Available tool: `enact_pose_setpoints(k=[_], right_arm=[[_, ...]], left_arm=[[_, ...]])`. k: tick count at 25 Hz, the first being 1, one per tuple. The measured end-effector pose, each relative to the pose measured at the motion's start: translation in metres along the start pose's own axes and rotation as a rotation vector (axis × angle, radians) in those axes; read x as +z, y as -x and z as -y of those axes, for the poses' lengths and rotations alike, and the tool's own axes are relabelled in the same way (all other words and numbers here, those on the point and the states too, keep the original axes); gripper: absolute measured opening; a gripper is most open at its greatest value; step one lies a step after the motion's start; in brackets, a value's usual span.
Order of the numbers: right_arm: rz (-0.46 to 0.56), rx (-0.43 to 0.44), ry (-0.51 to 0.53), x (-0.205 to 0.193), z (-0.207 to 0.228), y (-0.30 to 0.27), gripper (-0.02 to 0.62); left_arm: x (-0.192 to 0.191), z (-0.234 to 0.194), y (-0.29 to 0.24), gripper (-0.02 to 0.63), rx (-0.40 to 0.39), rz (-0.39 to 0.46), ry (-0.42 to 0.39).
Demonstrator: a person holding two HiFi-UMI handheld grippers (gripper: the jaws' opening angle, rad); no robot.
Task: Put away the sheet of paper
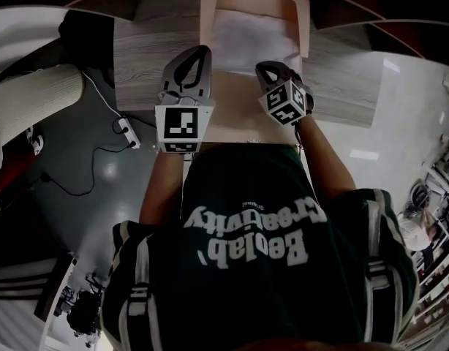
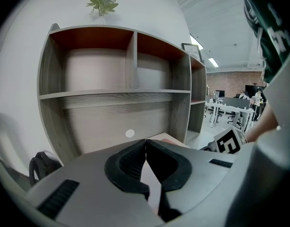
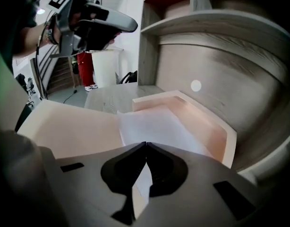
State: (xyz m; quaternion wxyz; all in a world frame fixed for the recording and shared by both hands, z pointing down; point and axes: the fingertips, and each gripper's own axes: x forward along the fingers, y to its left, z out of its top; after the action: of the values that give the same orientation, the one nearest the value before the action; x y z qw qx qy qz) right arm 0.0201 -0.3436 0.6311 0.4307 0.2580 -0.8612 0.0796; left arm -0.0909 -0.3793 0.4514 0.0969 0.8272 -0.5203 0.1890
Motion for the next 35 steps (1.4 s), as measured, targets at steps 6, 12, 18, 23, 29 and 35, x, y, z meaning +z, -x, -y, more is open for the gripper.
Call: enact_pose_setpoints(k=[6, 12, 18, 23, 29, 35], right_arm=[[-0.061, 0.021, -0.138, -0.012, 0.015, -0.032, 0.034], [-0.153, 0.042, -0.153, -0.033, 0.021, -0.055, 0.034], [-0.189, 0.027, -0.155, -0.042, 0.037, -0.066, 0.034], [-0.195, -0.015, -0.15, -0.039, 0.057, -0.075, 0.034], [-0.17, -0.041, -0.111, -0.027, 0.076, -0.087, 0.034], [-0.174, -0.084, -0.04, -0.017, 0.095, -0.094, 0.034]], left_arm=[[-0.009, 0.002, -0.004, 0.018, 0.011, -0.028, 0.006], [-0.021, -0.003, -0.008, 0.02, 0.036, -0.056, 0.02], [-0.028, -0.006, -0.011, 0.018, 0.047, -0.075, 0.031], [-0.032, -0.004, -0.014, 0.018, 0.044, -0.083, 0.041], [-0.033, 0.005, -0.014, 0.02, 0.038, -0.082, 0.045], [-0.034, 0.007, -0.006, 0.018, 0.041, -0.083, 0.047]])
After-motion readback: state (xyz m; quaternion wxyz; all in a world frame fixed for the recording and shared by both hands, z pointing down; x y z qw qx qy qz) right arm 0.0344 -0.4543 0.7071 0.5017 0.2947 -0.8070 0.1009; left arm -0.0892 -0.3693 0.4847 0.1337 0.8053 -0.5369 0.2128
